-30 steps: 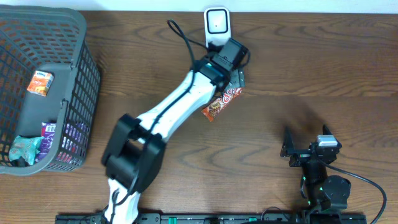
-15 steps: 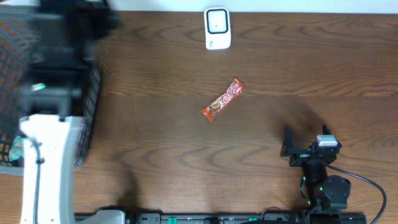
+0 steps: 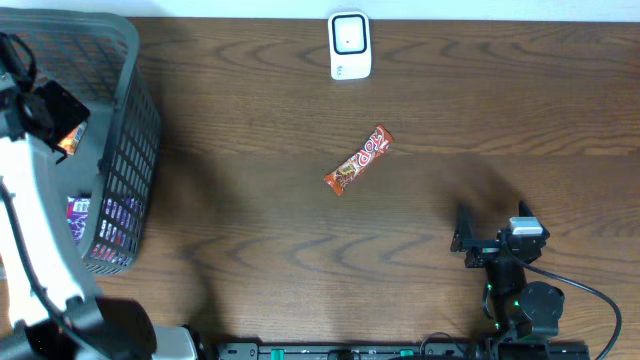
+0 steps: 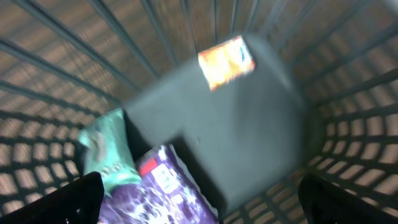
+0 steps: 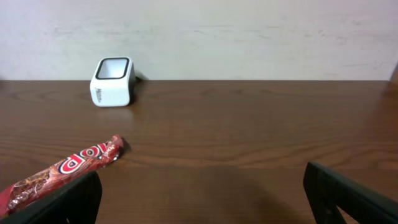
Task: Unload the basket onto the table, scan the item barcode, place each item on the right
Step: 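Reach into the basket and grasp the purple snack bag with left gripper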
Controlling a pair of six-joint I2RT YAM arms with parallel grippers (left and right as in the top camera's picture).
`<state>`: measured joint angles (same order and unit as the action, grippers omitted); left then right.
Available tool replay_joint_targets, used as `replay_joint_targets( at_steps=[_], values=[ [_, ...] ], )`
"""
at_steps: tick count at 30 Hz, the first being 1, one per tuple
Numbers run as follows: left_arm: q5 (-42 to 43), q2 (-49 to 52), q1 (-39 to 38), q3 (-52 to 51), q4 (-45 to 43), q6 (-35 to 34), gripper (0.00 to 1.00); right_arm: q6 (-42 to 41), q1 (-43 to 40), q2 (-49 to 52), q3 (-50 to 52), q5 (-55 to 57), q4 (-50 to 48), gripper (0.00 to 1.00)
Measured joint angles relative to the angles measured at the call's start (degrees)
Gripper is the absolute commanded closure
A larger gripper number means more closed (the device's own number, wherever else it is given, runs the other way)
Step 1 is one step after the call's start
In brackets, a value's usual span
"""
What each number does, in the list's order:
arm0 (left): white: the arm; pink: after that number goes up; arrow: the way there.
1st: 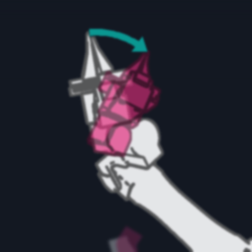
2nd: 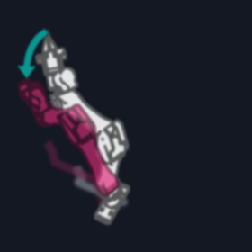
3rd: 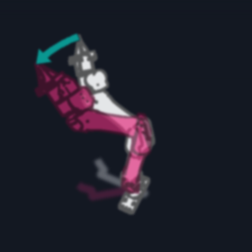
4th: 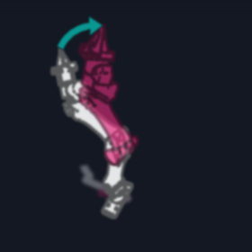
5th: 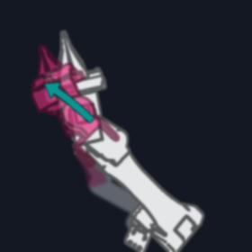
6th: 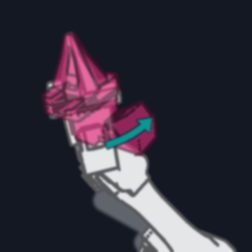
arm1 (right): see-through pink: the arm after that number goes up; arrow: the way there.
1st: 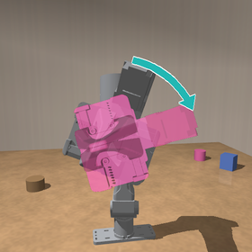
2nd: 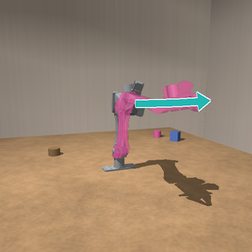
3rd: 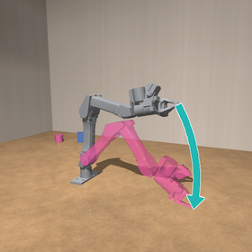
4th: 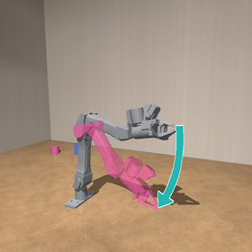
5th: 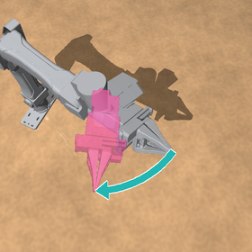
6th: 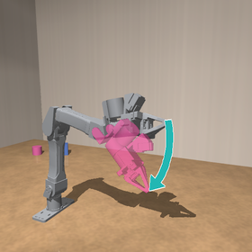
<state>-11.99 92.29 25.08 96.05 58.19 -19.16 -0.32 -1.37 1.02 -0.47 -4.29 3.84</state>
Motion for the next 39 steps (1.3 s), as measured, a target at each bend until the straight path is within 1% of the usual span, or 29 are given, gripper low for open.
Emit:
replay_joint_targets(
  at_steps=[4, 9, 12, 17, 21, 26, 27, 29, 31, 32, 33, 35, 39],
  values=[
    [1.5, 5.0, 1.2, -0.1, 3.8, -3.7, 0.01, 0.0, 0.0, 0.0, 0.0, 0.0, 0.0, 0.01],
    [1.8, 10.6, 3.1, -0.2, 11.8, -11.2, 0.01, 0.0, 0.0, 0.0, 0.0, 0.0, 0.0, 0.01],
    [1.9, 14.1, 3.0, -0.3, 14.0, -15.0, 0.01, 0.0, 0.0, 0.0, 0.0, 0.0, 0.0, 0.01],
    [2.4, 17.0, 2.0, -3.0, 11.8, -18.4, 0.01, 0.0, 0.0, 0.0, 0.0, 0.0, 0.0, 0.01],
    [2.4, 17.0, 1.9, -7.5, 8.8, -21.4, 0.01, 0.0, 0.0, 0.0, 0.0, 0.0, 0.0, 0.01],
    [2.2, 17.0, 2.3, -13.2, 4.2, -23.1, 0.0, 0.0, 0.0, 0.0, 0.0, 0.0, 0.0, 0.01],
    [2.2, 17.0, 2.3, -14.1, 3.4, -23.3, 0.04, 0.0, 0.0, 0.0, 0.0, 0.0, 0.0, 0.01],
    [1.9, 17.0, 2.3, -16.0, 2.1, -23.4, 0.23, 0.0, 0.0, 0.0, 0.0, 0.0, 0.0, 0.01],
    [1.2, 17.0, 2.2, -17.3, 1.5, -23.4, 0.36, 0.0, 0.0, 0.0, 0.0, 0.0, 0.0, 0.01],
    [1.0, 17.0, 2.2, -17.7, 1.4, -23.5, 0.4, 0.0, 0.0, 0.0, 0.0, 0.0, 0.0, 0.01],
    [0.5, 17.0, 2.3, -18.0, 1.4, -24.1, 0.64, 0.0, 0.0, 0.0, 0.0, 0.0, 0.0, 0.01],
    [0.0, 17.0, 2.3, -18.1, 1.5, -24.2, 0.93, 0.0, 0.0, 0.0, 0.0, 0.0, 0.0, 0.01],
    [-1.7, 16.2, 2.3, -17.9, 2.9, -24.1, 0.93, 0.0, 0.0, 0.0, 0.0, 0.0, 0.0, 0.01]
  ],
)
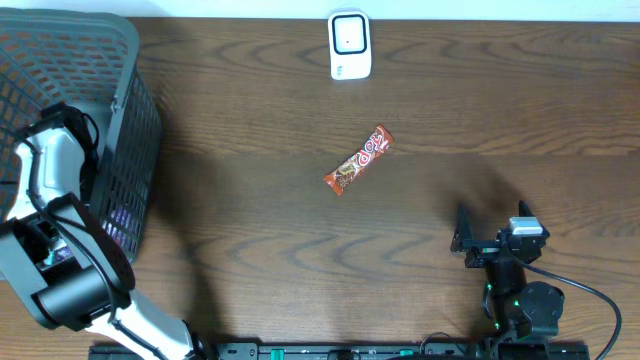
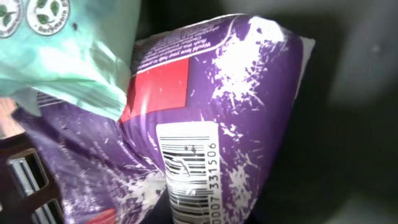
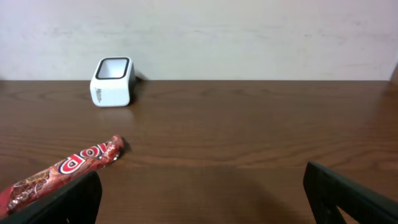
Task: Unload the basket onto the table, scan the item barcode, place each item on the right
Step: 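Reach into the basket and grasp the purple snack bag with left gripper, then hold the purple bag under the scanner, then release it on the table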
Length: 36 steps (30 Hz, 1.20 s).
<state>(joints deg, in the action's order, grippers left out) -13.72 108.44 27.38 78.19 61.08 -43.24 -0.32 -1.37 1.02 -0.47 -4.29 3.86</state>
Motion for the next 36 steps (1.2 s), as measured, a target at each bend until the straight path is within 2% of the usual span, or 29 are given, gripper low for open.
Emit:
replay_joint_targets(
  at_steps=[4, 10, 16, 19, 23, 25, 30, 36],
  values=[
    [2.6, -0.1, 0.2, 1.6, 1.4, 2.8, 0.93, 0.0, 0.0, 0.0, 0.0, 0.0, 0.0, 0.01],
    [16.0, -2.8, 1.3, 10.4, 1.0, 9.2, 0.93, 0.0, 0.0, 0.0, 0.0, 0.0, 0.0, 0.01],
    [25.1, -17.0, 1.5, 18.1, -9.0, 10.5, 0.93, 0.0, 0.0, 0.0, 0.0, 0.0, 0.0, 0.01],
    [26.6, -26.7, 1.6, 19.1, -15.8, 10.2, 0.93, 0.0, 0.0, 0.0, 0.0, 0.0, 0.0, 0.01],
    [27.9, -35.9, 0.5, 19.6, -18.5, 7.5, 0.93, 0.0, 0.0, 0.0, 0.0, 0.0, 0.0, 0.01],
    [29.4, -39.0, -2.2, 19.7, -19.0, 6.8, 0.93, 0.0, 0.0, 0.0, 0.0, 0.0, 0.0, 0.01],
    [32.0, -40.1, -16.9, 19.7, -20.4, 7.6, 0.93, 0.0, 0.0, 0.0, 0.0, 0.0, 0.0, 0.01],
    [33.1, -33.7, -38.3, 19.7, -20.4, 19.1, 0.93, 0.0, 0.0, 0.0, 0.0, 0.0, 0.0, 0.01]
  ],
)
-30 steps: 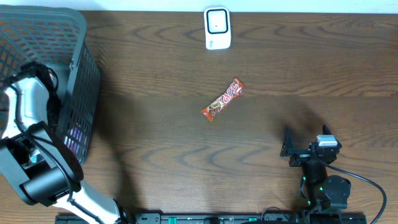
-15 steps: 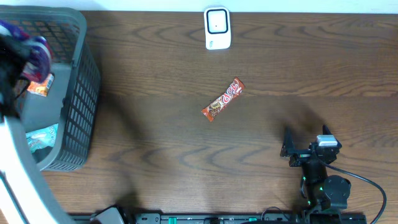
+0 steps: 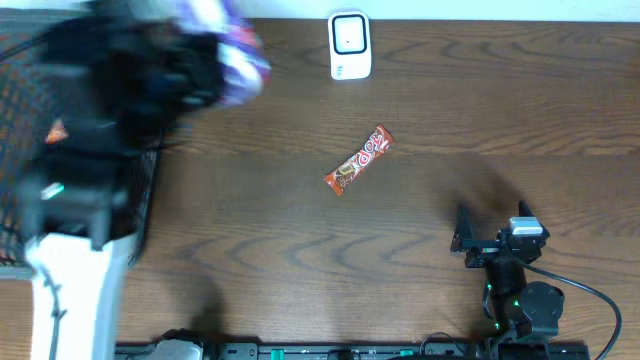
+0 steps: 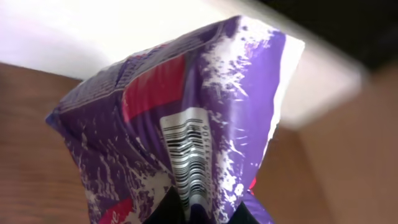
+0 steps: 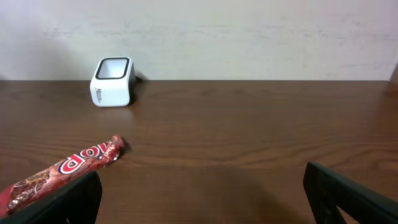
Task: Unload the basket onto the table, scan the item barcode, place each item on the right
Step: 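Hold the purple bag under the scanner, then release it on the table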
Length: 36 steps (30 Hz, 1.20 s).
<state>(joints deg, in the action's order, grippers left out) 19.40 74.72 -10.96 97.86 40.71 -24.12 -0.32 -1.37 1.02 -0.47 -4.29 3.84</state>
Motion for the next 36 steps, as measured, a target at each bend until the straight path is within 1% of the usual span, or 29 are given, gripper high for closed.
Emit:
replay_joint_targets(
  at_steps=[2, 7, 8, 14, 19, 20, 23, 24, 25, 29, 30, 32, 35, 36],
  values=[
    [-0.2, 2.8, -6.6, 0.0, 1.4, 4.3, 0.93, 0.0, 0.0, 0.0, 0.0, 0.0, 0.0, 0.01],
    [-1.8, 10.4, -17.7, 0.0, 5.7, 11.6, 0.92, 0.0, 0.0, 0.0, 0.0, 0.0, 0.0, 0.01],
    [-2.8, 14.3, -20.7, 0.0, 6.5, 13.2, 0.93, 0.0, 0.0, 0.0, 0.0, 0.0, 0.0, 0.01],
    [-4.6, 27.4, -28.0, -0.1, 6.6, 15.3, 0.93, 0.0, 0.0, 0.0, 0.0, 0.0, 0.0, 0.01],
    [-4.8, 35.7, -31.7, -0.1, 6.5, 15.5, 0.92, 0.0, 0.0, 0.0, 0.0, 0.0, 0.0, 0.01],
    [-4.8, 37.1, -32.2, -0.1, 6.3, 15.6, 0.87, 0.0, 0.0, 0.0, 0.0, 0.0, 0.0, 0.01],
    [-4.8, 40.1, -33.1, -0.1, 5.3, 15.8, 0.84, 0.0, 0.0, 0.0, 0.0, 0.0, 0.0, 0.01],
    [-4.8, 40.9, -33.1, -0.1, 4.9, 15.9, 0.78, 0.0, 0.0, 0.0, 0.0, 0.0, 0.0, 0.01],
    [-5.0, 41.6, -33.1, -0.1, 4.3, 16.0, 0.7, 0.0, 0.0, 0.0, 0.0, 0.0, 0.0, 0.01],
    [-6.5, 42.7, -32.9, -0.1, 1.6, 16.5, 0.62, 0.0, 0.0, 0.0, 0.0, 0.0, 0.0, 0.01],
    [-6.7, 42.7, -32.8, -0.1, 0.9, 16.6, 0.58, 0.0, 0.0, 0.0, 0.0, 0.0, 0.0, 0.01],
    [-7.1, 42.4, -32.6, -0.1, -0.3, 16.8, 0.43, 0.0, 0.0, 0.0, 0.0, 0.0, 0.0, 0.01],
    [-7.6, 41.4, -32.0, -0.1, -1.2, 16.7, 0.35, 0.0, 0.0, 0.0, 0.0, 0.0, 0.0, 0.01],
    [-7.6, 40.4, -31.3, -0.1, -1.5, 16.6, 0.3, 0.0, 0.0, 0.0, 0.0, 0.0, 0.0, 0.01]
  ],
)
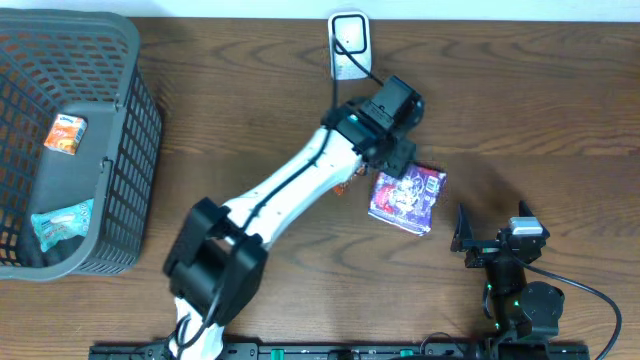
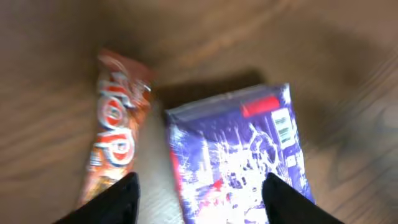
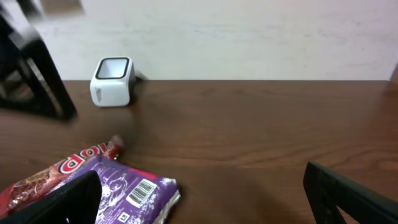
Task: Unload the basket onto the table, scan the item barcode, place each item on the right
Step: 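Hold the purple bag under the scanner, then release it on the table, then reach into the basket and grasp the mint-green wipes pack with left gripper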
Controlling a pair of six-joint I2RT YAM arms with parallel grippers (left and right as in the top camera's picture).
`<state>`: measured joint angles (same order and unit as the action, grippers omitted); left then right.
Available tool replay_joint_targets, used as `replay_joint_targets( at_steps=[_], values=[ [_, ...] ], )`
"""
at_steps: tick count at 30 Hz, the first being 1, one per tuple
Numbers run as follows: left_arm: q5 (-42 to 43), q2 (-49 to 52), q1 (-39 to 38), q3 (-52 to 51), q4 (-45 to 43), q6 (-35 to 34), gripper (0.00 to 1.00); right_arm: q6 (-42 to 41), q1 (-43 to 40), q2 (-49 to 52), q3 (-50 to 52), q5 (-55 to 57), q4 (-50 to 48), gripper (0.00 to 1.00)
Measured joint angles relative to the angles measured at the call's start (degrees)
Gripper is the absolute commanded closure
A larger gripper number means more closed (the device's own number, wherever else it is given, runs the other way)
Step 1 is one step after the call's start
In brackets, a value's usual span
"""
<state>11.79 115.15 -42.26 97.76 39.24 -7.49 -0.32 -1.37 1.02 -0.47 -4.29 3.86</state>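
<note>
A purple snack packet (image 1: 407,196) lies flat on the wooden table, barcode (image 3: 142,190) facing up, just right of a red candy bar (image 2: 118,149). My left gripper (image 1: 398,158) hovers over the packet's far edge. It is open, and its dark fingers (image 2: 118,199) straddle the packet (image 2: 239,155) without touching it. The white scanner (image 1: 349,42) stands at the table's far edge, also seen in the right wrist view (image 3: 112,81). My right gripper (image 1: 492,228) rests open near the front edge, right of the packet (image 3: 124,193), with nothing in it.
A grey mesh basket (image 1: 120,110) at the far left holds an orange packet (image 1: 65,132) and a teal packet (image 1: 60,220). The left arm (image 1: 290,190) stretches diagonally across the table's middle and covers most of the candy bar in the overhead view.
My left gripper held the purple packet in the air near the basket's far right corner. Now the packet lies on the table beside the candy bar and the gripper is open above it.
My left gripper was open over the basket, then down inside it at the purple packet. Later it held that packet in the air beside the basket. Now the packet lies released mid-table. The right arm has not moved.
</note>
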Motion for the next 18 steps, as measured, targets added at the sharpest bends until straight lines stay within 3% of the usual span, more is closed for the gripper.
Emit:
replay_joint_targets(
  at_steps=[3, 7, 12, 18],
  values=[
    [-0.1, -6.1, 4.3, 0.6, -1.6, 0.0, 0.28, 0.0, 0.0, 0.0, 0.0, 0.0, 0.0, 0.01],
    [-0.2, -17.1, 14.6, 1.9, -3.2, 0.0, 0.01, 0.0, 0.0, 0.0, 0.0, 0.0, 0.0, 0.01],
    [-0.5, -29.5, 32.9, 3.7, -2.9, 0.0, 0.01, 0.0, 0.0, 0.0, 0.0, 0.0, 0.0, 0.01],
    [-1.1, -34.9, 57.2, 4.1, 4.6, -0.1, 0.01, 0.0, 0.0, 0.0, 0.0, 0.0, 0.0, 0.01]
  ],
)
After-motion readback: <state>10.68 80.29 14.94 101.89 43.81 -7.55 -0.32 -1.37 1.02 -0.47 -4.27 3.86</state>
